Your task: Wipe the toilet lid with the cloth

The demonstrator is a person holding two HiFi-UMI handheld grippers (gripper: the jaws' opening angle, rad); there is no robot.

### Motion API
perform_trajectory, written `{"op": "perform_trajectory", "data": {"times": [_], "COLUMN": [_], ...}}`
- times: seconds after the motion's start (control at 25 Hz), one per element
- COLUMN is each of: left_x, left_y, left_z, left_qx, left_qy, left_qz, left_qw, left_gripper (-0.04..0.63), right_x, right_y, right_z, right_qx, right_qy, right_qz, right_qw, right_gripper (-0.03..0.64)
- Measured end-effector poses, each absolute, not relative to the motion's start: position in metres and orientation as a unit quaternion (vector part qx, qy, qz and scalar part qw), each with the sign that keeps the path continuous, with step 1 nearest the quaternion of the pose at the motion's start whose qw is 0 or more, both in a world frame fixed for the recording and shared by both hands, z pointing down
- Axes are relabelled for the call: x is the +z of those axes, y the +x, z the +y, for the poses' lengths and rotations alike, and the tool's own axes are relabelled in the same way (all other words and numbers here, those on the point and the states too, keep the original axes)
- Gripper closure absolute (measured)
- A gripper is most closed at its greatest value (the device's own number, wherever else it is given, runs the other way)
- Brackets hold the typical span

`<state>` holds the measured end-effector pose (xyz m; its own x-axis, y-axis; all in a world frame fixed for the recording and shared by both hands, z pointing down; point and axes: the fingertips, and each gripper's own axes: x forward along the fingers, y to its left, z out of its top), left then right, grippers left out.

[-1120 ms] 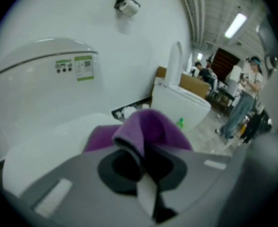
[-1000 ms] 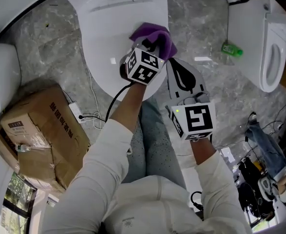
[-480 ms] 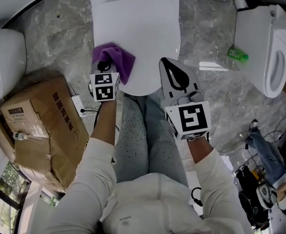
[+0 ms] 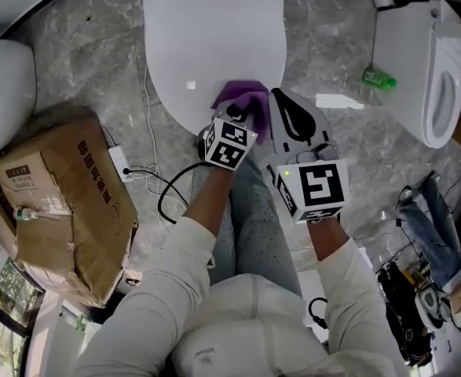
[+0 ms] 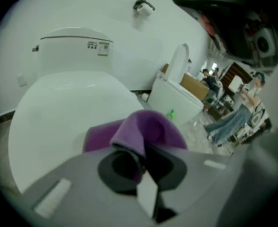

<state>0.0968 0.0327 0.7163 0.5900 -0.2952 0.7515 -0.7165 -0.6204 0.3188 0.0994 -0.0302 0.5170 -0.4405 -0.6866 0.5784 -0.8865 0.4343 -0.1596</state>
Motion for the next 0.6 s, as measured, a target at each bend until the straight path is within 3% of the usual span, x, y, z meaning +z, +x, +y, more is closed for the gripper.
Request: {"op": "perform_trajectory", "data": {"times": [0.4,0.6], "left_x": [0.728,0.722], "left_y": [-0.031,-0.055], "left_z": [0.104,0.112], "left_qx": [0.412,0.427], "left_qy": [0.766,0.758], "left_qz": [-0.337,-0.328], "left_qw": [0.36,0.368], "left_gripper": [0.577,0.577], "right_x": [0.514,0.508], "right_y": [0.065,0.055], "right_z": [-0.006,0.004], "right_qx": [0.241,0.241], "right_qy": [0.467,0.467], "right_qz": [-0.825,-0.824], "right_qw": [0.21,0.21], "right_gripper": [0.601,0.601]}}
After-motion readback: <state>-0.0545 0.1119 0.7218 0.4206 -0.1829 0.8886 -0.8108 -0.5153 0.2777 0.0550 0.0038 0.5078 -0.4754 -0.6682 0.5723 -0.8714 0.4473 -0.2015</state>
